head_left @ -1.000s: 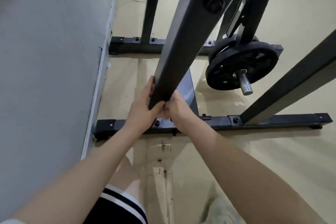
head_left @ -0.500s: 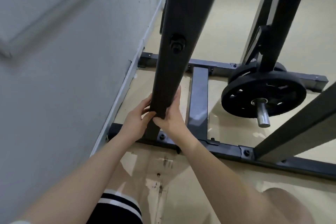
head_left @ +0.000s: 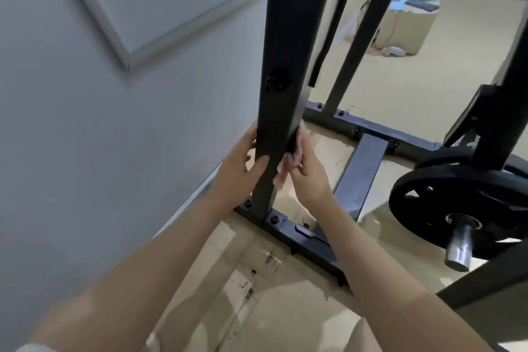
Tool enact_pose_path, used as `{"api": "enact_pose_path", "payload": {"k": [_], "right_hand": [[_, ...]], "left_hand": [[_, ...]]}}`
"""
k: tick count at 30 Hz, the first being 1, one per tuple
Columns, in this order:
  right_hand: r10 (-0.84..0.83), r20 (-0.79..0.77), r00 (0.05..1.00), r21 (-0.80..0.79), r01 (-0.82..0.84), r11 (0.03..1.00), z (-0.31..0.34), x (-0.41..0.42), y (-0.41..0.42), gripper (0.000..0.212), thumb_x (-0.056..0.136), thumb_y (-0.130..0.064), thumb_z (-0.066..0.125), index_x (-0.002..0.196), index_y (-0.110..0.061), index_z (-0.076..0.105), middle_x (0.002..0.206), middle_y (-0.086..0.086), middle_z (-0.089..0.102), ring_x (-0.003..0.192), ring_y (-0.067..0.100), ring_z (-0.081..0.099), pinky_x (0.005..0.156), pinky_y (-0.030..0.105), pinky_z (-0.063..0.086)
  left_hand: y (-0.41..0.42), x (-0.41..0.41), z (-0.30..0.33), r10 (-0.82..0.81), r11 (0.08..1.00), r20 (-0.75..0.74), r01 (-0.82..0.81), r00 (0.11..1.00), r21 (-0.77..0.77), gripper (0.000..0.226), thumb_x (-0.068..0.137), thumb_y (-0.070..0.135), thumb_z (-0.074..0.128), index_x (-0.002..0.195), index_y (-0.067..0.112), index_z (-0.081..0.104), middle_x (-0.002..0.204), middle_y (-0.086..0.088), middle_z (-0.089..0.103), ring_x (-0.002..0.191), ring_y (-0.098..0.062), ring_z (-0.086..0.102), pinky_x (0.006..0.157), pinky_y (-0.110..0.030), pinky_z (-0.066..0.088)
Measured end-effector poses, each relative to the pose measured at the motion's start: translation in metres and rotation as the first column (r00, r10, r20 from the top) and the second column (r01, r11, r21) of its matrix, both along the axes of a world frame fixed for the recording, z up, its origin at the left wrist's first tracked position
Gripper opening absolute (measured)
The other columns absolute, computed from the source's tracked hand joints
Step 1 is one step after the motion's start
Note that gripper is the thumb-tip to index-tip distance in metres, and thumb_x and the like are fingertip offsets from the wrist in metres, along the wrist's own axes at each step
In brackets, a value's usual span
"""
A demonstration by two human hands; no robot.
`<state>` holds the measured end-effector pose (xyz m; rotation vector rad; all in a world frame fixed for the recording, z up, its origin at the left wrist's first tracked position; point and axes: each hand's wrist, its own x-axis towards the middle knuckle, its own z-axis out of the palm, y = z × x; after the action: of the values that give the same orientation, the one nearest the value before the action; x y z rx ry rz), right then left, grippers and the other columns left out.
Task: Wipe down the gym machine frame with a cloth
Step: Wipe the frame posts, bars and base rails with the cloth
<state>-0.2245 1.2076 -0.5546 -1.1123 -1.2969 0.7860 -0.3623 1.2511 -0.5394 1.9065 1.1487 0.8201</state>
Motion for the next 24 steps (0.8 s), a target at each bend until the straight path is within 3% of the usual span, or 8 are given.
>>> {"api": "enact_pose_path", "payload": {"k": [3,5,9,10,14,16,21,24], "right_hand": [[-0.002,-0.127,0.992,0.100,0.015,0.995,0.018,0.003,0.004,0.021,0.100,0.004,0.040,0.116,-0.007,0.048,0.068,0.029,0.048,0.055,0.030,0.051,0.053,0.037,0.051],[0.038,-0.190,0.981,0.144,-0.011,0.990,0.027,0.003,0.014,0.028,0.095,0.007,0.048,0.122,0.006,0.040,0.080,0.032,0.048,0.069,0.044,0.051,0.061,0.046,0.050],[0.053,-0.193,0.980,0.129,-0.028,0.991,0.026,-0.009,0.015,0.058,0.085,0.001,0.056,0.119,-0.045,0.041,0.100,0.024,0.050,0.083,0.039,0.056,0.068,0.045,0.053],[0.057,-0.181,0.982,0.109,-0.037,0.993,0.022,-0.010,0.014,0.058,0.085,-0.002,0.057,0.118,-0.047,0.039,0.100,0.019,0.052,0.083,0.033,0.058,0.069,0.042,0.054],[0.063,-0.248,0.967,0.139,-0.029,0.990,0.037,-0.004,0.021,0.033,0.086,-0.001,0.054,0.110,-0.019,0.040,0.088,0.009,0.051,0.075,0.013,0.055,0.064,0.030,0.052],[0.038,-0.250,0.968,0.182,0.008,0.983,0.045,-0.004,0.025,0.034,0.086,0.000,0.051,0.116,-0.007,0.037,0.090,0.006,0.049,0.075,0.007,0.054,0.065,0.021,0.049],[0.166,-0.209,0.964,0.127,-0.142,0.982,0.033,-0.002,0.019,0.054,0.085,-0.001,0.048,0.124,-0.035,0.033,0.084,0.000,0.052,0.061,0.011,0.052,0.055,0.022,0.047],[0.153,-0.267,0.951,0.085,-0.135,0.987,0.039,0.010,0.011,0.045,0.088,-0.001,0.049,0.128,-0.015,0.033,0.073,0.014,0.046,0.052,0.020,0.051,0.051,0.031,0.052]], "left_hand": [[-0.016,0.004,0.027,0.004,0.999,0.192,-0.011,0.981,0.033,0.055,0.095,0.027,0.047,0.144,0.036,0.025,0.145,0.012,0.041,0.131,-0.003,0.041,0.109,-0.031,0.036],[-0.017,0.005,0.041,0.011,1.000,0.267,-0.013,0.964,0.005,0.053,0.096,0.025,0.047,0.144,0.035,0.029,0.142,0.008,0.047,0.127,-0.007,0.048,0.108,-0.036,0.039],[-0.010,0.012,0.061,0.096,0.995,0.185,-0.090,0.978,-0.043,0.040,0.095,0.014,0.052,0.129,0.033,0.051,0.124,0.007,0.061,0.108,-0.013,0.063,0.100,-0.042,0.047],[-0.007,0.012,0.063,0.115,0.993,0.156,-0.109,0.981,-0.052,0.037,0.094,0.013,0.053,0.125,0.033,0.054,0.122,0.007,0.063,0.105,-0.013,0.064,0.099,-0.042,0.048],[0.000,0.010,0.070,0.113,0.991,0.110,-0.104,0.987,-0.088,0.035,0.093,0.011,0.057,0.125,0.025,0.058,0.115,0.007,0.065,0.098,-0.011,0.066,0.092,-0.037,0.053],[-0.003,0.010,0.069,0.124,0.990,0.127,-0.113,0.984,-0.089,0.038,0.092,0.011,0.059,0.127,0.024,0.059,0.115,0.004,0.066,0.097,-0.013,0.068,0.092,-0.039,0.053],[-0.007,0.014,0.066,0.169,0.985,0.116,-0.163,0.979,-0.059,0.037,0.092,0.012,0.056,0.114,0.042,0.058,0.113,0.011,0.065,0.099,-0.011,0.066,0.098,-0.041,0.048],[-0.006,0.015,0.065,0.185,0.982,0.124,-0.178,0.975,-0.068,0.039,0.093,0.011,0.055,0.111,0.045,0.058,0.112,0.009,0.066,0.098,-0.015,0.067,0.099,-0.045,0.047]]}}
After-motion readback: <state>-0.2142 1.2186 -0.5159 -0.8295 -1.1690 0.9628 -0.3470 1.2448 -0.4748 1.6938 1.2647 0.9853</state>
